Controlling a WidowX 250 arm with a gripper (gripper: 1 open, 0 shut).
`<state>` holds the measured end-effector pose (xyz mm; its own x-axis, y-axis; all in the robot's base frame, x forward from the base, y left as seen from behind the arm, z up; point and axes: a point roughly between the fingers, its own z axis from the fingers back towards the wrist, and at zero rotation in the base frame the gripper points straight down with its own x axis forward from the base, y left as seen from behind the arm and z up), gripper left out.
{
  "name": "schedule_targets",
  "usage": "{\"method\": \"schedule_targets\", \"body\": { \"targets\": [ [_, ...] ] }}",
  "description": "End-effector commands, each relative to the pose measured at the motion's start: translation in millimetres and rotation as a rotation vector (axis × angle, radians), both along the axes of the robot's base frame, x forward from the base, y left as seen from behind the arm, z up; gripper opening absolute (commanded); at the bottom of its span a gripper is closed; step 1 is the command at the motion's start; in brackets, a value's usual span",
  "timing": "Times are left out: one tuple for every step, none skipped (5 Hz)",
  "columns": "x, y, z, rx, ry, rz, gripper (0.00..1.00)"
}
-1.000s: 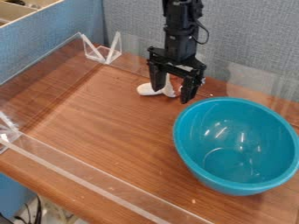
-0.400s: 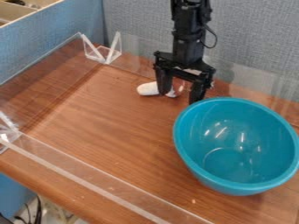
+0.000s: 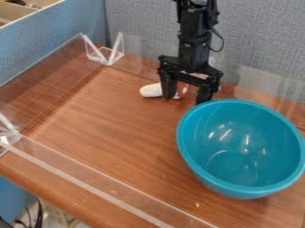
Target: Put the mushroom in the blue bowl
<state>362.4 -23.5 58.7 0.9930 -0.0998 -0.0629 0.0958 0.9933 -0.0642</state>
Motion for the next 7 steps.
{"method": "schedule_targets", "body": {
  "targets": [
    [1.8,4.9,29.9,-0.002,-0.103,0.010,1.00],
    [-3.1,5.4,24.4,-0.003,-0.106,0.008,1.00],
    [-4.9,5.6,29.4,-0.004,-0.108,0.009,1.00],
    [-7.0,4.8,26.1,0.003,-0.105,-0.001,1.00],
    [-9.6,3.6,23.8,0.010,-0.104,-0.017,1.00],
    [-7.1,17.5,23.0,0.019,-0.103,0.022,1.00],
    [-4.6,31.7,21.9,0.027,-0.102,0.061,1.00]
  ]
}}
